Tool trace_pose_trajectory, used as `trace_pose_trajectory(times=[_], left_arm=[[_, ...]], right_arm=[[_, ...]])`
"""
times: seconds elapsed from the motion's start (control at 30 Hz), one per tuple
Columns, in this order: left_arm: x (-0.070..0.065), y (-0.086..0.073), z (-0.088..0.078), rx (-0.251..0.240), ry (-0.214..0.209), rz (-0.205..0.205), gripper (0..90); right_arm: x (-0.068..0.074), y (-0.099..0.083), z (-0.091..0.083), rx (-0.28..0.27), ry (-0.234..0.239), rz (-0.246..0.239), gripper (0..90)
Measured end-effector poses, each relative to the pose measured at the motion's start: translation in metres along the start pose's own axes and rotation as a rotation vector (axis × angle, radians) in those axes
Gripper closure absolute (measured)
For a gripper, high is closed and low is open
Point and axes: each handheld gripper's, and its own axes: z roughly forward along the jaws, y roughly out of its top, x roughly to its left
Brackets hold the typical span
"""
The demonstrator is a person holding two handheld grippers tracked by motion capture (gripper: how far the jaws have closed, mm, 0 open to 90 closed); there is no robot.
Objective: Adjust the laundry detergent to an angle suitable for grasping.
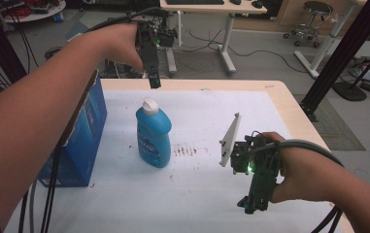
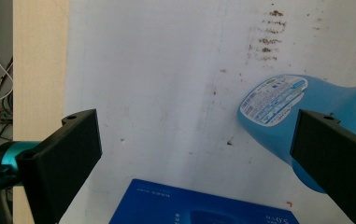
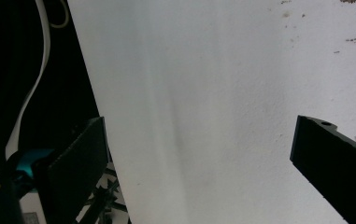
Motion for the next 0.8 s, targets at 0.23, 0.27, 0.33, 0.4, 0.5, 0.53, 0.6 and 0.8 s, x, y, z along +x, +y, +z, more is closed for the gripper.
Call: trace_pose_trajectory(times=[0.23, 0.27, 0.33, 0.4, 0.5, 0.53, 0.6, 0.8], left_arm=[[0.0025, -0.0011, 0.0027, 0.01, 0.001, -0.005, 2.1], [0.003, -0.0013, 0.0027, 0.012, -0.001, -0.006, 2.1], [0.0037, -0.0018, 0.0031, 0.009, 0.0, -0.007, 2.0], [0.004, -0.0023, 0.0032, 0.011, -0.002, -0.008, 2.0], [0.004, -0.0028, 0.0025, 0.013, 0.001, -0.007, 2.1], [0.0039, -0.0033, 0.0013, 0.009, 0.006, -0.007, 2.1], [0.0039, -0.0033, 0.0013, 0.009, 0.006, -0.007, 2.0], [-0.0017, -0.0084, -0.0061, 0.013, 0.017, -0.008, 2.1]], right_arm=[[-0.0011, -0.0014, 0.0003, -0.001, -0.004, 0.002, 3.5], [-0.0022, -0.0016, 0.0007, -0.005, -0.003, -0.007, 3.5], [-0.0027, -0.0019, 0.0012, -0.004, -0.008, -0.002, 3.5], [-0.0032, -0.0024, 0.0015, -0.001, -0.002, 0.002, 3.5], [-0.0045, -0.0036, 0.0012, -0.005, -0.001, 0.001, 3.5], [-0.0053, -0.004, 0.0006, -0.006, -0.003, 0.001, 3.5], [-0.0055, -0.0043, 0.0002, -0.01, -0.007, 0.004, 3.5], [-0.0046, -0.0043, -0.0047, -0.029, -0.019, 0.007, 3.5]])
